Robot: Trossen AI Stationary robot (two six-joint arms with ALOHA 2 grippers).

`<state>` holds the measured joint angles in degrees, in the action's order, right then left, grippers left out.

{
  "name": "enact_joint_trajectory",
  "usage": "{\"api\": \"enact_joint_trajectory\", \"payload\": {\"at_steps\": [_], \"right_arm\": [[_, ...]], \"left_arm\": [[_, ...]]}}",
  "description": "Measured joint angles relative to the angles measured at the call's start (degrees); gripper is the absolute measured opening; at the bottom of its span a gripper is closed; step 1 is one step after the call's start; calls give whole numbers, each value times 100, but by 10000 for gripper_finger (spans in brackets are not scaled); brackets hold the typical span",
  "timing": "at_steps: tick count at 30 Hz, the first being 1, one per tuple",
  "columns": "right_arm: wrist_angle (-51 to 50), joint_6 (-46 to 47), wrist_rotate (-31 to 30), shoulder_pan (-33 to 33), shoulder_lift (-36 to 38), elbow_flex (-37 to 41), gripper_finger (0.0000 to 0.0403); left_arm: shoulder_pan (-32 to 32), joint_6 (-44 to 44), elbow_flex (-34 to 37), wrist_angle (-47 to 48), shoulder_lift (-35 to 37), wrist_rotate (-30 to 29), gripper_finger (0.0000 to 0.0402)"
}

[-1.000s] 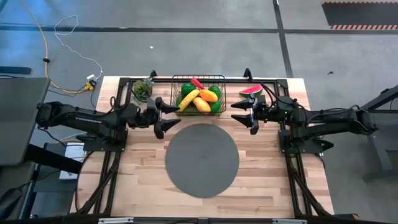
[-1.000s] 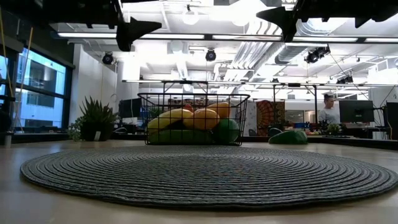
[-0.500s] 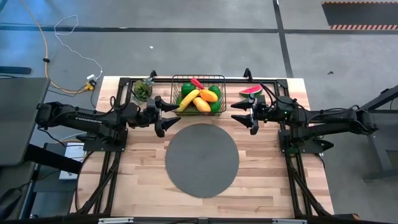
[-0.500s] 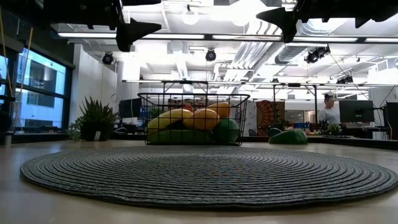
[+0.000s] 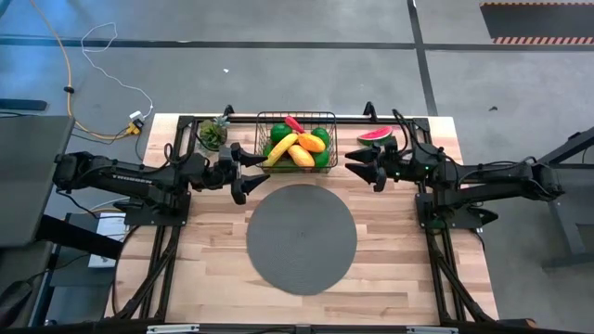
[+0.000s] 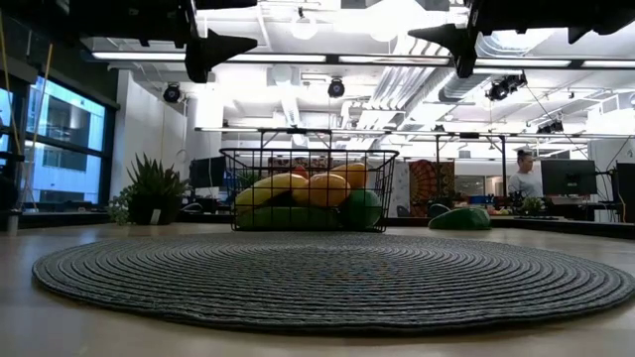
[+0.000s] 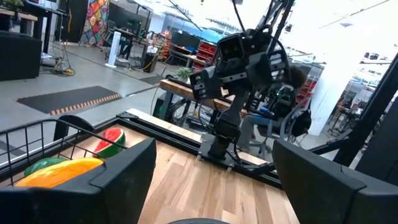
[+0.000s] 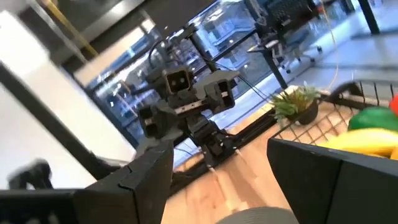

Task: Build produce basket
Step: Put the green watermelon into the black wire basket

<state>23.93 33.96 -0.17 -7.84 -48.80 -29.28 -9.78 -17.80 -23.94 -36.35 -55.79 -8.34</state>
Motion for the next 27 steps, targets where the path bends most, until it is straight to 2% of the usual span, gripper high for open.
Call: {"api": "enact_joint_trajectory", "payload": {"at_steps": [3, 5, 10, 13, 16, 21, 27], "right_arm": [[-66, 749, -605, -17, -7, -22, 243], [-573, 1229, -1018, -165, -39, -197, 243], [-3574, 1862, -1189, -992, -481, -1286, 243], [-5317, 1874, -1676, -1587, -1036, -2018, 243], [-6292, 2260, -1992, -2192, -1605, -2441, 243], [-6487, 2580, -1780, -3024, -2387, -2434, 243], [-6072, 3304, -1751, -3480, -2960, -2098, 243]], "left_arm": [[0, -2, 0, 1, 0, 0, 310], [0, -2, -2, 1, 0, 0, 310], [1, -2, -2, 5, 0, 2, 310], [0, -3, -2, 8, 0, 12, 310], [0, -4, -2, 10, 0, 20, 310], [0, -4, -2, 8, 0, 21, 310], [0, -14, -2, 8, 0, 26, 310]]}}
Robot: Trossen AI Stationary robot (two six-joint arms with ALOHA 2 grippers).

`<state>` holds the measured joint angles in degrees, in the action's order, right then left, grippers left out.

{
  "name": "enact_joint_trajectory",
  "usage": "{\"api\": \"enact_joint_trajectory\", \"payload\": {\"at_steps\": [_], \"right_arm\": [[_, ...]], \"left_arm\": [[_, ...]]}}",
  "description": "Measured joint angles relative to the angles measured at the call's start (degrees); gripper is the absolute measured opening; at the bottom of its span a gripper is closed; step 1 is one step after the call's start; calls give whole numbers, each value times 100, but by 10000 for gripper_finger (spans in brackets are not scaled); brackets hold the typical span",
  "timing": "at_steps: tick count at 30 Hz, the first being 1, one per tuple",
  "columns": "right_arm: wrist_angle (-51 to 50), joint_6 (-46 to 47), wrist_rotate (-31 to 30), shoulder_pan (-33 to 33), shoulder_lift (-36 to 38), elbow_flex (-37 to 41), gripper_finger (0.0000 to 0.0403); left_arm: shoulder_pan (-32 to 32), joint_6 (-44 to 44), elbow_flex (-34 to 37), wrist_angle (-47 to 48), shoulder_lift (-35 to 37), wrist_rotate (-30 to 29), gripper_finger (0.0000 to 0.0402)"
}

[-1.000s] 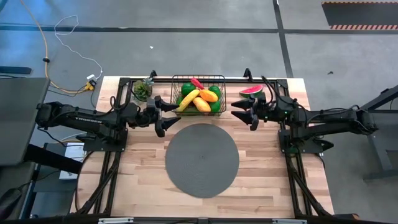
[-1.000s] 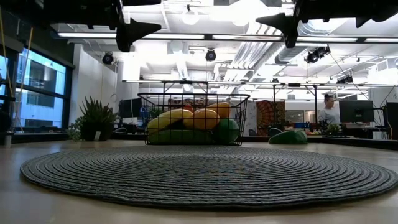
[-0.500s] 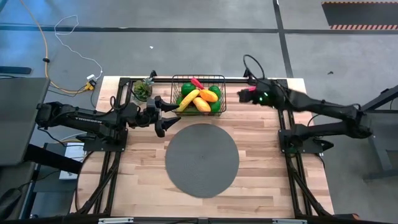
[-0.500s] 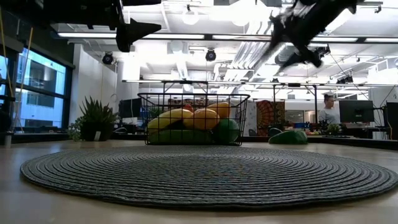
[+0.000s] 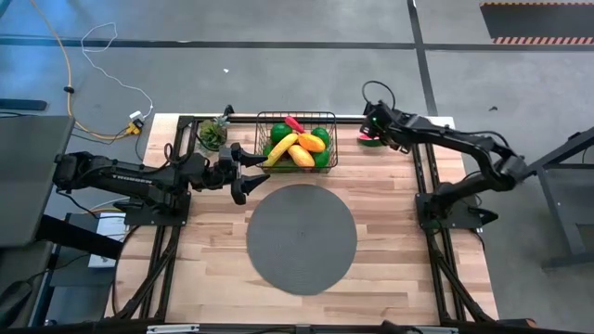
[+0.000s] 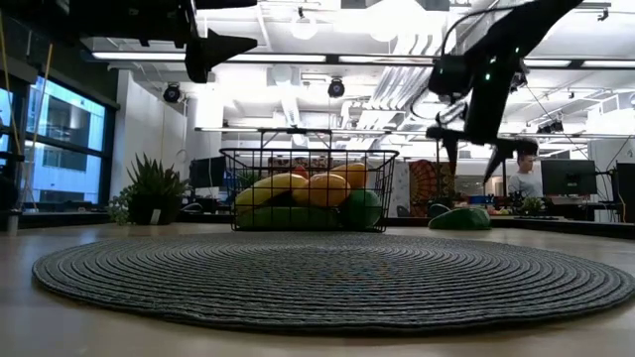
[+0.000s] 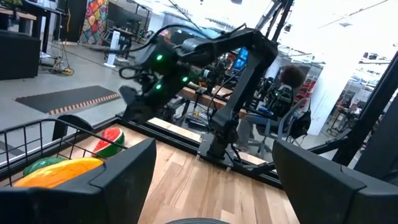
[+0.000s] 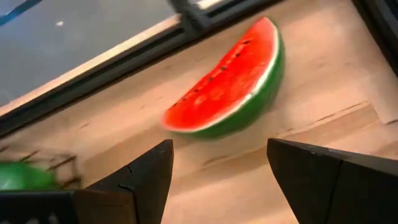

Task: Build produce basket
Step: Put the green watermelon into the black wire basket

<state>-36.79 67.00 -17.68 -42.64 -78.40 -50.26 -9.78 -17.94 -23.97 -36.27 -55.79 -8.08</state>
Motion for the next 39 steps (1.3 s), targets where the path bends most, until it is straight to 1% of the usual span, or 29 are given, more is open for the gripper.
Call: {"api": "enact_joint_trajectory", "payload": {"at_steps": [3, 6, 8, 11, 12, 16, 19, 24, 30, 36, 39], "right_arm": [[231, 170, -69, -197, -272, 26, 243], [674, -50, -79, -389, -575, 26, 243], [738, -122, 170, -529, -778, 26, 247], [758, -127, 849, -744, -979, 26, 256], [739, -129, 894, -776, -1003, 26, 258], [701, -106, 647, -782, -986, 24, 264], [619, 200, 463, -809, -979, 24, 264], [782, 329, 646, -984, -1220, 24, 264], [1342, 665, 983, -1114, -1633, 24, 264], [1589, 1139, 928, -1110, -1817, 8, 264], [1636, 1165, 918, -1110, -1864, 6, 264]], "left_arm": [[0, 3, 0, -1, 0, 0, 310], [0, -8, 0, -2, 0, 0, 310], [0, -8, 0, -4, 0, 0, 310], [0, -55, 0, -5, 0, 2, 310], [0, -107, 0, -4, 0, 4, 310], [0, -139, 0, -4, 0, 4, 310], [0, -138, 0, -4, 0, -25, 310], [0, -6, 0, -2, 0, -35, 310], [-39, -8, 0, -2, 0, -58, 310], [-76, -116, 0, -2, 0, -75, 310], [-76, -138, 0, -2, 0, -101, 310]]}}
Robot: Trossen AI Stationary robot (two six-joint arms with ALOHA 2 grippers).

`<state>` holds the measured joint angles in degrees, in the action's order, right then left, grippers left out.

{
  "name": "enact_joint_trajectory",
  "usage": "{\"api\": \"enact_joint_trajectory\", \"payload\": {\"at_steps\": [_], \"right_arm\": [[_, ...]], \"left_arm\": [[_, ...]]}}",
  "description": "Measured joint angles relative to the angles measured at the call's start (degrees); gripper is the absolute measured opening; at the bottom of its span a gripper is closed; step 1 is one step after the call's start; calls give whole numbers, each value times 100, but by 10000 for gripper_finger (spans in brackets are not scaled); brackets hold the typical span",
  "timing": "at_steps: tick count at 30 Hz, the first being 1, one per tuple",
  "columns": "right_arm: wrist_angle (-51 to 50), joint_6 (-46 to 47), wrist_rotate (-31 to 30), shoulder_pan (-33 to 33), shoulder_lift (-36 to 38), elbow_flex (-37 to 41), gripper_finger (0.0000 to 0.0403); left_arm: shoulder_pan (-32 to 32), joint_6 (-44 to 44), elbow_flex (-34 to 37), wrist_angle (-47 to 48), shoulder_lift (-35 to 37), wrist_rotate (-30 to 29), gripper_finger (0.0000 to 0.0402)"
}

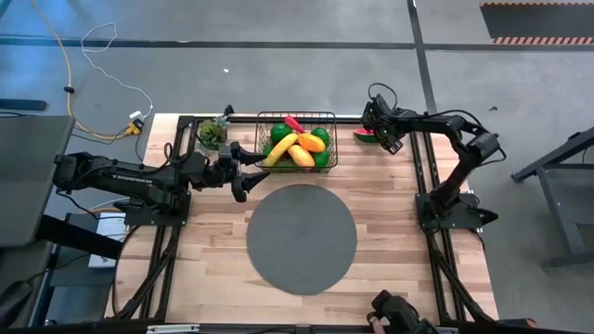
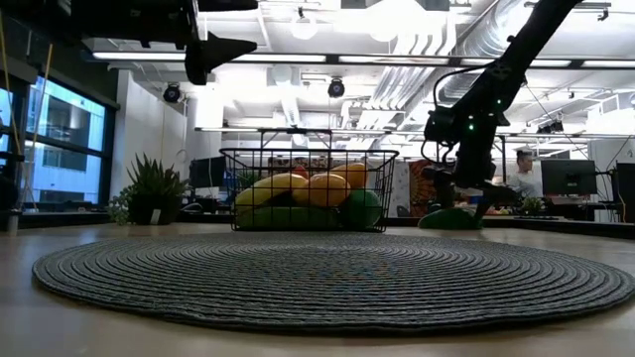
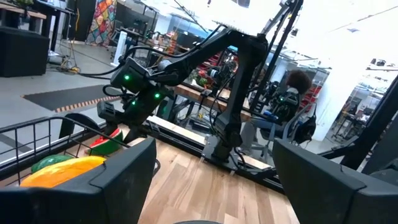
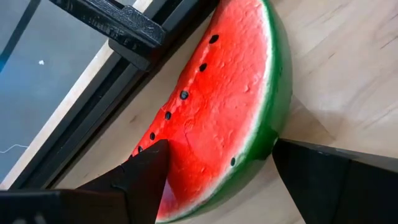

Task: Build produce basket
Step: Put the green watermelon into the black wire basket

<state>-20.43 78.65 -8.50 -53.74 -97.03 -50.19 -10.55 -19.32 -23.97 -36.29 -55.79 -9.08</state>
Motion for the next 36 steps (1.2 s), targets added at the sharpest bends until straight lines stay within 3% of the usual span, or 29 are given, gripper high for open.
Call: {"api": "enact_joint_trajectory", "payload": {"at_steps": [9, 18, 30, 36], "right_arm": [[5, -88, 19, -1, -15, 0, 262], [-58, -206, 67, -2, 124, 17, 218], [-122, -959, 418, 117, 220, 17, 209], [-249, -1577, 450, 179, 698, 17, 208]], "left_arm": [[0, -6, 0, 0, 0, -57, 310], [0, -10, 0, 1, 0, -57, 310], [0, -23, 0, 0, 0, -55, 310], [0, -23, 0, 2, 0, -54, 310]]}}
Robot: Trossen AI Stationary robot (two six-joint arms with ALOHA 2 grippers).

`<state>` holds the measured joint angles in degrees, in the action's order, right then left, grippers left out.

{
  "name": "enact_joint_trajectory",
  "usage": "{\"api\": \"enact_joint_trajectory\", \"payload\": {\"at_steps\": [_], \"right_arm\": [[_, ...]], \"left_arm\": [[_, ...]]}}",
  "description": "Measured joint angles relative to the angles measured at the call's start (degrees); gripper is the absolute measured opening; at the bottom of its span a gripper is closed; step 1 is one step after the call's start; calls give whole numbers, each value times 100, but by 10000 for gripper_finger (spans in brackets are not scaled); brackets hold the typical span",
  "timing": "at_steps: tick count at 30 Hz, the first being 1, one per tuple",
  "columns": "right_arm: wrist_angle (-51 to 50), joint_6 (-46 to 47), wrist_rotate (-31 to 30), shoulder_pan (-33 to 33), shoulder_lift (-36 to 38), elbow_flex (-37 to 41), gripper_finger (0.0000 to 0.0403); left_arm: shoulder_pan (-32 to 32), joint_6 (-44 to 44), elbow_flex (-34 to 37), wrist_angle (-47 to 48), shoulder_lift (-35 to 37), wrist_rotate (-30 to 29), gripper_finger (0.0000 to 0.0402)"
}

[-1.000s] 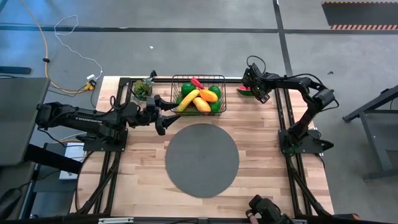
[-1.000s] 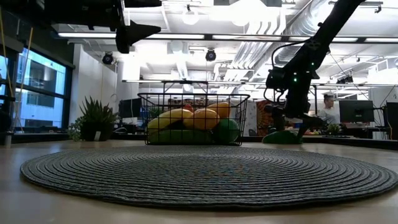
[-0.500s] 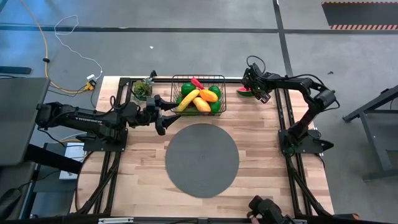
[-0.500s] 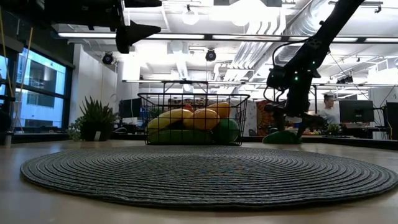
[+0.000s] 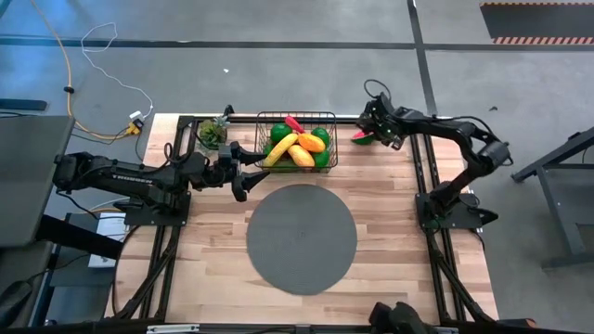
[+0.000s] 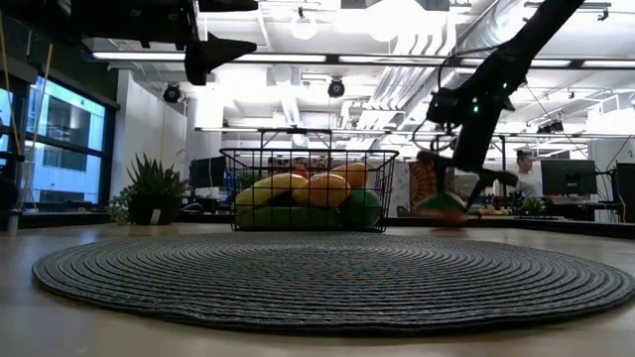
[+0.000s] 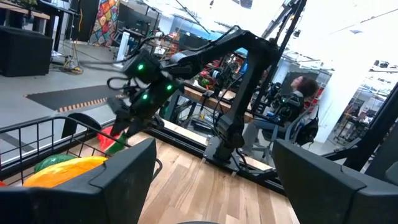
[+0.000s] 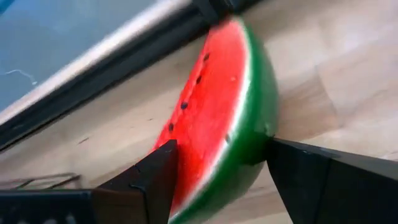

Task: Build produce basket
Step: Put the green watermelon into the black wire basket

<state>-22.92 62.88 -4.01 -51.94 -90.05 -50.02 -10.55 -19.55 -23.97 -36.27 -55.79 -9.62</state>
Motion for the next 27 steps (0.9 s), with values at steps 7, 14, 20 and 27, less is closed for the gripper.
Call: {"api": "enact_joint_trajectory", "payload": {"at_steps": [7, 14, 20, 27], "right_arm": [[-520, -1043, -191, -17, 955, -17, 202], [-1194, -1679, 32, -15, 1891, -17, 171], [-1730, -2168, -169, -1, 2115, -17, 162], [-1975, -3071, 201, 116, 1765, -17, 216]], "left_arm": [[0, 2, 0, 2, 0, 1, 310], [0, 17, 0, 6, -2, 1, 310], [0, 15, 0, 11, -2, 1, 310], [0, 13, 0, 13, -2, -5, 310]]}}
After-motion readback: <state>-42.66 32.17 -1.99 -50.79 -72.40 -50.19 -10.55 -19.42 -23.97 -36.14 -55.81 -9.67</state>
